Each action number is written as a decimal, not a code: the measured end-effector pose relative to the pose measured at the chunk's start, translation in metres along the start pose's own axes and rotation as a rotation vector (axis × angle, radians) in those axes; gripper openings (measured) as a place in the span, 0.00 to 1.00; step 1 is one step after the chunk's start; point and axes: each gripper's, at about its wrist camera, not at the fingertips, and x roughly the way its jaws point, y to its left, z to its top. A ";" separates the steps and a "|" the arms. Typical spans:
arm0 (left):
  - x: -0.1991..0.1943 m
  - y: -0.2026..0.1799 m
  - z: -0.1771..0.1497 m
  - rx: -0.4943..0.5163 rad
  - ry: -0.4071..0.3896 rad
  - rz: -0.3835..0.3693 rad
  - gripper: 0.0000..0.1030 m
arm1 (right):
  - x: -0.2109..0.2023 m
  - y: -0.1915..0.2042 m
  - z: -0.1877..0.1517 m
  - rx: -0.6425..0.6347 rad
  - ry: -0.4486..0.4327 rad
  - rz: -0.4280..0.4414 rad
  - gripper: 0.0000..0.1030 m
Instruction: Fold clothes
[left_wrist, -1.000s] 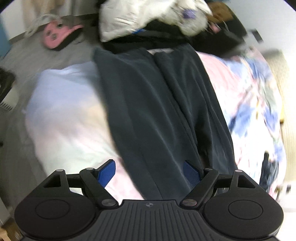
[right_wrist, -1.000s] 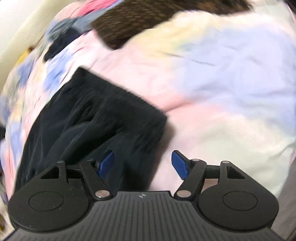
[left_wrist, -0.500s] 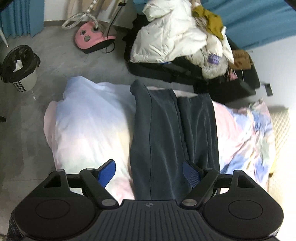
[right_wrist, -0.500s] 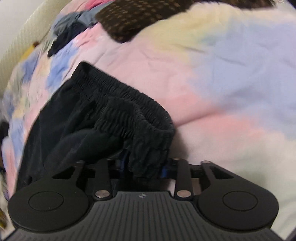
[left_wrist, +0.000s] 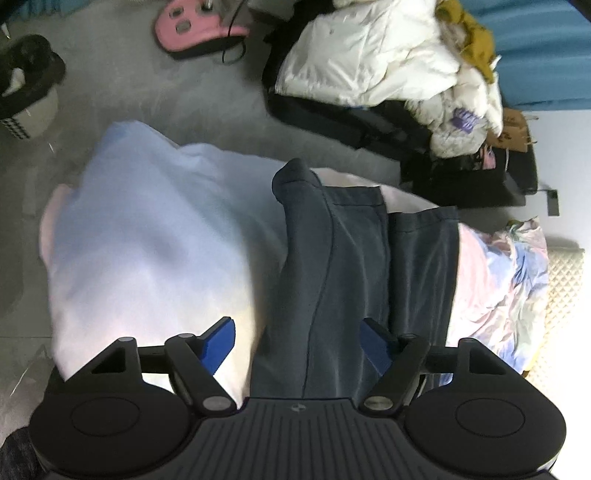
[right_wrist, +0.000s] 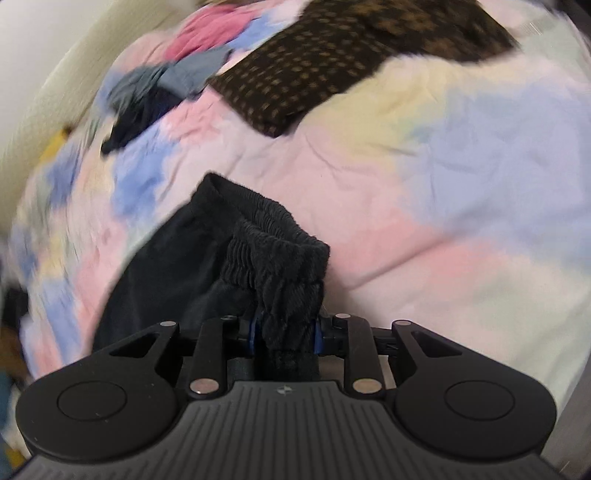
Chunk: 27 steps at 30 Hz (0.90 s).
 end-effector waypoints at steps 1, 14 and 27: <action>0.013 0.002 0.009 -0.003 0.016 0.008 0.68 | -0.004 0.006 -0.002 0.012 -0.011 -0.011 0.25; 0.073 -0.049 0.066 0.170 0.095 0.131 0.03 | -0.038 0.093 -0.018 0.064 -0.148 -0.095 0.23; 0.056 -0.174 0.089 0.177 0.089 0.095 0.03 | -0.022 0.105 0.028 0.175 -0.200 -0.123 0.22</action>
